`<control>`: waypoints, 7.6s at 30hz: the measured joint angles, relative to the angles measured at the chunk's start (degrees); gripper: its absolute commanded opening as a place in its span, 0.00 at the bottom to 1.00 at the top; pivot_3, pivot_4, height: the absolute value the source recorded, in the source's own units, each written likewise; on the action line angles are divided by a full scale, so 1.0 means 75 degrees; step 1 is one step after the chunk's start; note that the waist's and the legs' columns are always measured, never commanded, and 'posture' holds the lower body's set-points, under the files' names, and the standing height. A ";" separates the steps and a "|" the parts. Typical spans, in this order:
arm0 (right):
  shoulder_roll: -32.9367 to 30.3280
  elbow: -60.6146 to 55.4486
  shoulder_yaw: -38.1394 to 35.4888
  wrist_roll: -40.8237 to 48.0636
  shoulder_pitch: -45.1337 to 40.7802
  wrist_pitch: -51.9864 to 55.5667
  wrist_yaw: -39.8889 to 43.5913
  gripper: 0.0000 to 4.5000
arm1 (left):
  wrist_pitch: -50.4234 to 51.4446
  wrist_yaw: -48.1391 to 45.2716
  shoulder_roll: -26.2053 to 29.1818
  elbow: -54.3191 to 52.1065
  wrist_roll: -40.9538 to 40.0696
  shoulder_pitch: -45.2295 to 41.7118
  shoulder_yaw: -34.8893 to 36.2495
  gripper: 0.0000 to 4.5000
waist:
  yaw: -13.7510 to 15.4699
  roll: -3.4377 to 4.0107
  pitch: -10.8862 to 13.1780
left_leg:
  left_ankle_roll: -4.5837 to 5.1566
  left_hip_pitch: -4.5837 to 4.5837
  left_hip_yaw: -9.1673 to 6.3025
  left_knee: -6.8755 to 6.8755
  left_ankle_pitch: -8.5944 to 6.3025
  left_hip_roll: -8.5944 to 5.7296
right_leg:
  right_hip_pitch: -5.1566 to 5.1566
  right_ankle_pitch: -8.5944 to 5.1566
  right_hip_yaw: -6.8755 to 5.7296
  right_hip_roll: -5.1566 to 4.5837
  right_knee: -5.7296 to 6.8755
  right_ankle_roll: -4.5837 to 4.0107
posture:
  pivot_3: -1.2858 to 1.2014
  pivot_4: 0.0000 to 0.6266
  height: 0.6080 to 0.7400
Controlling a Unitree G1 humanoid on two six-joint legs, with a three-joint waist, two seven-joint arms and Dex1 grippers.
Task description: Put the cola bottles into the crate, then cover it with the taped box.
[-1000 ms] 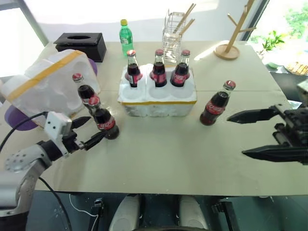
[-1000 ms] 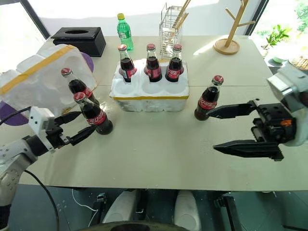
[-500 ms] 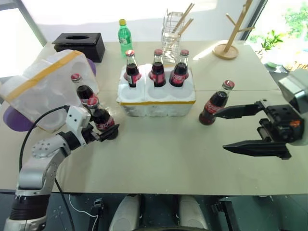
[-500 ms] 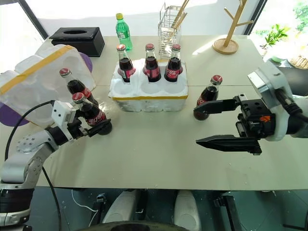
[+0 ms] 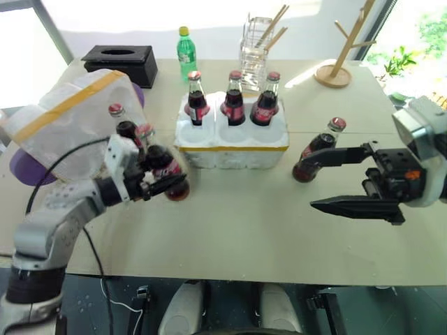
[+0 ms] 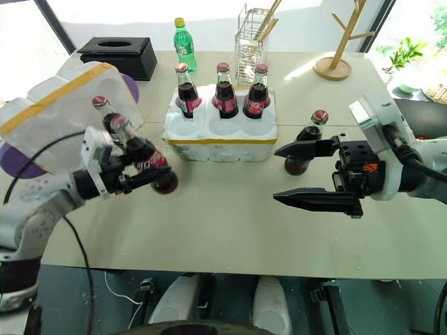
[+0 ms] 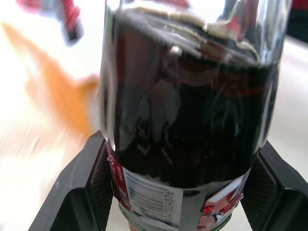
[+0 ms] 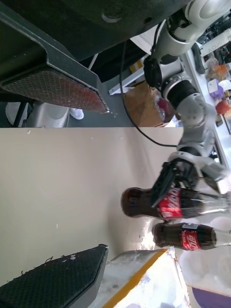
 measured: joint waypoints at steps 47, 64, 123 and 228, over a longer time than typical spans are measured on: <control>0.0699 0.0292 0.0094 -0.1904 0.0958 -0.1358 -0.1181 1.00 | -0.0837 0.0267 -0.2245 0.2032 0.2983 -0.2730 -0.1528 0.98 | -0.0113 -0.0026 0.0020 | -0.0017 -0.0020 0.0014 0.0094 0.0011 0.0021 | -0.0004 0.0011 0.0028 0.0029 0.0045 0.0019 | 0.52 0.24 1.00; 0.0981 0.0821 0.0685 -0.1887 -0.0007 -0.1468 -0.0557 1.00 | 0.0223 0.2334 -0.1047 -0.1415 0.2084 0.2331 0.2621 0.98 | 0.0093 -0.0024 0.0019 | 0.0012 -0.0003 -0.0005 0.0094 -0.0009 0.0014 | 0.0015 0.0006 0.0031 0.0025 0.0043 0.0005 | 0.52 0.24 1.00; 0.1448 0.0291 0.0902 -0.2059 0.0480 -0.1483 -0.1210 1.00 | -0.1388 0.0317 -0.0690 0.3478 0.2591 -0.3300 -0.1443 0.61 | 0.0018 -0.0070 0.0044 | -0.0056 -0.0102 -0.0006 0.0099 0.0037 0.0004 | -0.0108 0.0018 0.0033 0.0043 0.0105 0.0005 | 0.52 0.24 1.00; 0.4409 0.3691 0.2162 -0.4799 -0.2852 -0.3291 -0.2875 0.63 | 0.0618 -0.0698 0.0697 -0.0407 -0.0951 -0.1190 -0.0366 1.00 | -0.0322 -0.0037 0.0051 | -0.0032 -0.0004 0.0006 0.0073 0.0023 0.0020 | -0.0045 0.0012 0.0101 0.0073 0.0108 -0.0004 | 0.52 0.24 1.00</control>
